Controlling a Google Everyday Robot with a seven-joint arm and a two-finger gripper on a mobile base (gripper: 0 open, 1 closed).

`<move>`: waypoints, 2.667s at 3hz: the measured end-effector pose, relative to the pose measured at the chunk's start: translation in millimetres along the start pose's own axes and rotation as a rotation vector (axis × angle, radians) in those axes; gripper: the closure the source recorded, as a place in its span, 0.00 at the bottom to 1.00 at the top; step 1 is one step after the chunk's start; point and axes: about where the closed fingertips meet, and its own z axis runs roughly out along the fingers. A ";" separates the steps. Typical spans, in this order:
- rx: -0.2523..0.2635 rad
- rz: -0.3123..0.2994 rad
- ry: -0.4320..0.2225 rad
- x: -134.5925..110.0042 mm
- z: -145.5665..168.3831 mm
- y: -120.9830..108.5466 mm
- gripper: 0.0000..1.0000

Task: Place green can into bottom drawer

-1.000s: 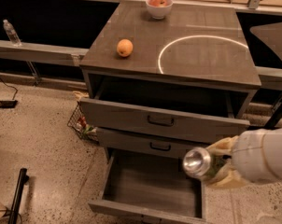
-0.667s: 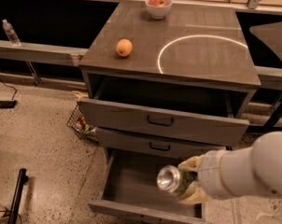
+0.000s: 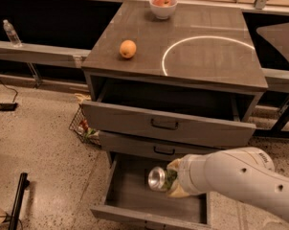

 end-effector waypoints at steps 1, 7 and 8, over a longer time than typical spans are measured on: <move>0.049 0.053 -0.011 5.5 40.2 -53.8 1.00; -0.052 0.126 -0.032 113.3 187.5 20.7 1.00; -0.052 0.126 -0.032 113.3 187.6 20.7 1.00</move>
Offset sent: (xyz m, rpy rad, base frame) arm 0.0553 0.0010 -0.0179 0.0238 -0.0262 -0.0564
